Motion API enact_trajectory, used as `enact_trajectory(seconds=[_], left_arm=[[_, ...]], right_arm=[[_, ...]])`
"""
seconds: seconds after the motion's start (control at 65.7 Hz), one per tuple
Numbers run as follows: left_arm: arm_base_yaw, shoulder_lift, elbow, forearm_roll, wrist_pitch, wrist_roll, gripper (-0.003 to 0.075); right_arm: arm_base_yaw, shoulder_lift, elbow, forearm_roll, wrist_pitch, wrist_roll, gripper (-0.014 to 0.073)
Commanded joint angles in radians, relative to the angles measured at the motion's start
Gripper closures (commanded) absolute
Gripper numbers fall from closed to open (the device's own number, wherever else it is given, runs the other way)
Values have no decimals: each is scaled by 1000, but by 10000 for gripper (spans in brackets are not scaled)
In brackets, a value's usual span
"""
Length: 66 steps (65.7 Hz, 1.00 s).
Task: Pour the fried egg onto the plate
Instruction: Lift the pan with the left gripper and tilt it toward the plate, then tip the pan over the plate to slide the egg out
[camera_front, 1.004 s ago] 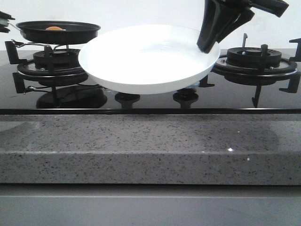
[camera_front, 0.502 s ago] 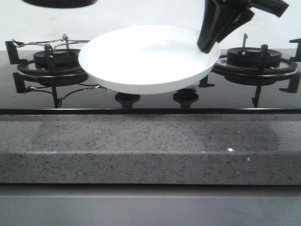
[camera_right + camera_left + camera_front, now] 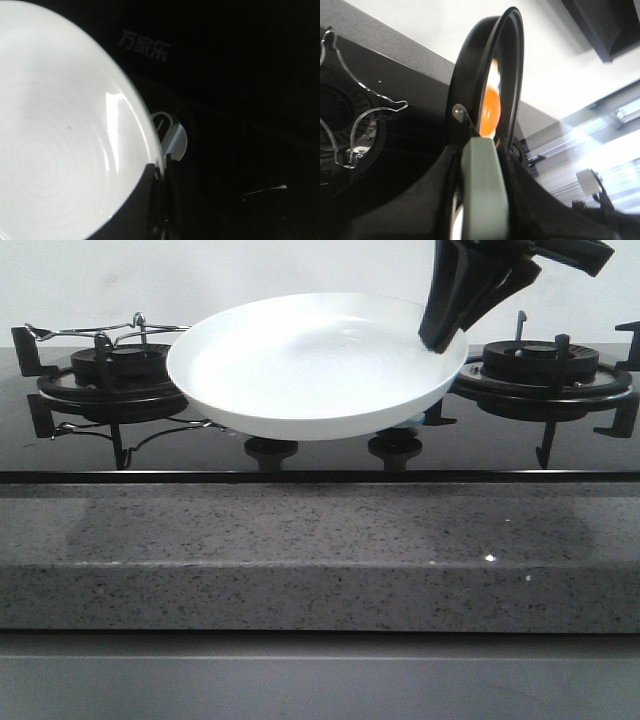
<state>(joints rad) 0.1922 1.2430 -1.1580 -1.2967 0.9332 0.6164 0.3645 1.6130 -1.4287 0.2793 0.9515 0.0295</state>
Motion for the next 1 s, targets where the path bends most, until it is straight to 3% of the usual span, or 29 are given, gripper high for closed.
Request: enact_trajectory(seconds=[0.0, 0.457, 0.593, 0.746, 0.989], left_arm=[[-58, -77, -29, -31, -70, 4, 741], [-382, -161, -29, 228, -292, 113, 741], [-491, -161, -29, 415, -408, 113, 741], [-598, -161, -29, 618, -469, 203, 741], [-675, -159, -29, 734, -508, 224, 740]], right_arm=[[0, -48, -22, 12, -43, -11, 660], [0, -48, -22, 12, -43, -11, 660], [0, -48, -22, 12, -43, -11, 660], [0, -48, -22, 12, -43, -11, 660], [0, -48, -22, 12, -43, -11, 660]])
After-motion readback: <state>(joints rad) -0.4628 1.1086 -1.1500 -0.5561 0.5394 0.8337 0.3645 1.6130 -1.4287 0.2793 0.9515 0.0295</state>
